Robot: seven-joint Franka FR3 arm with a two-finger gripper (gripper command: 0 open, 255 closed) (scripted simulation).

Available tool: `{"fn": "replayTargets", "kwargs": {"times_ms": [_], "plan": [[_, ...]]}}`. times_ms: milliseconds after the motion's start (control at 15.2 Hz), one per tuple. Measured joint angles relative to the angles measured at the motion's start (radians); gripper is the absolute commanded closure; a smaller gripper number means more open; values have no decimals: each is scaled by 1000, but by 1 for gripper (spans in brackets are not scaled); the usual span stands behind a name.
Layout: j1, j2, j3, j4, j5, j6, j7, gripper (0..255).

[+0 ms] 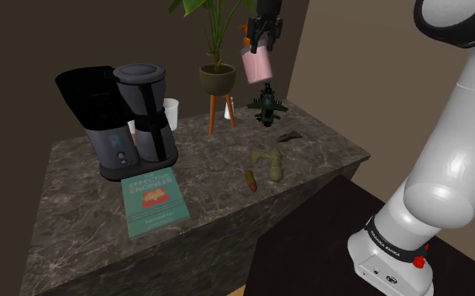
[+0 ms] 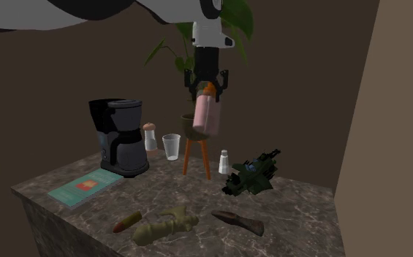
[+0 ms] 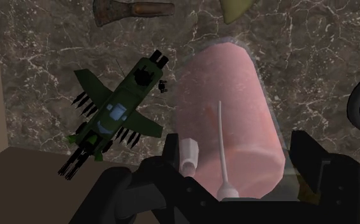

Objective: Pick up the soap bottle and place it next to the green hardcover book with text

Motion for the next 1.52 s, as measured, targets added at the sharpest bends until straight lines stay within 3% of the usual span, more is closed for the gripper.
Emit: {"fn": "replayTargets", "kwargs": {"times_ms": [858, 1518], "plan": [[152, -203, 127, -247, -20, 53, 274, 255], [260, -243, 247, -298, -17, 70, 501, 255]]}}
